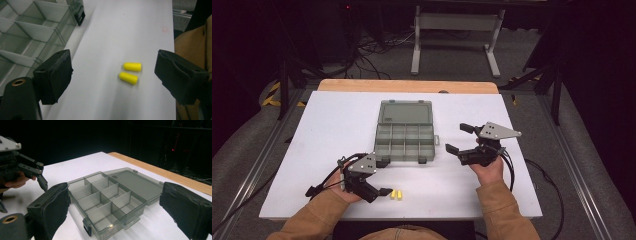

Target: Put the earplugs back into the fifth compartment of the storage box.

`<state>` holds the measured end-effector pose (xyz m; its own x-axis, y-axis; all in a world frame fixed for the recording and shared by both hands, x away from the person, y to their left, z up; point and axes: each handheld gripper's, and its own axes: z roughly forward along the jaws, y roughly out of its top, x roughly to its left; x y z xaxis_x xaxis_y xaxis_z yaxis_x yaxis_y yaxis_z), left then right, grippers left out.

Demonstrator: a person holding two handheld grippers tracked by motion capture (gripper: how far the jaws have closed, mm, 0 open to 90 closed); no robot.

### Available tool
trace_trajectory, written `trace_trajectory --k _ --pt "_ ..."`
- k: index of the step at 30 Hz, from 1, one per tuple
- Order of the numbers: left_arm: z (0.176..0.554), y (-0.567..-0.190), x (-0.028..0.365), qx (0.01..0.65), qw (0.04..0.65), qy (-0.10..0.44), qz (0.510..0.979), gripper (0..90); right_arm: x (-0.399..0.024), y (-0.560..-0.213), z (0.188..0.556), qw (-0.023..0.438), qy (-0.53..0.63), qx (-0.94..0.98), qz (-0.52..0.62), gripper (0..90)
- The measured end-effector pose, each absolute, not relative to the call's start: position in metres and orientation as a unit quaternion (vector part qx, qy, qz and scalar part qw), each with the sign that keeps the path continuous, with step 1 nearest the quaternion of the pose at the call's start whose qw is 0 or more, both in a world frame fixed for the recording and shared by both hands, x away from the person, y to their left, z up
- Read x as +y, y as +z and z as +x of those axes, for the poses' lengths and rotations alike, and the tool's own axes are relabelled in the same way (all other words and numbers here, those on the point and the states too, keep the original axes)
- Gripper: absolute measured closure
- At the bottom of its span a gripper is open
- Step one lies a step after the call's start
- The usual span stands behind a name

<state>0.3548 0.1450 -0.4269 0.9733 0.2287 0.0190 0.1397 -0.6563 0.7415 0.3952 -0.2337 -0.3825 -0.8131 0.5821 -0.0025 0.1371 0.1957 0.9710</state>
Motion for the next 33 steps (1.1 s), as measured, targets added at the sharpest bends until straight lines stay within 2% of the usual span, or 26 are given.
trace_trajectory --k 23,33 --pt "0.354 -0.455 0.125 0.084 0.359 0.007 0.93 26.3 -0.232 -0.382 0.394 0.182 0.588 0.753 0.234 9.0" --pt "0.352 -0.458 0.122 0.075 0.341 0.003 0.937 38.2 -0.233 -0.383 0.395 0.177 0.59 0.752 0.233 9.0"
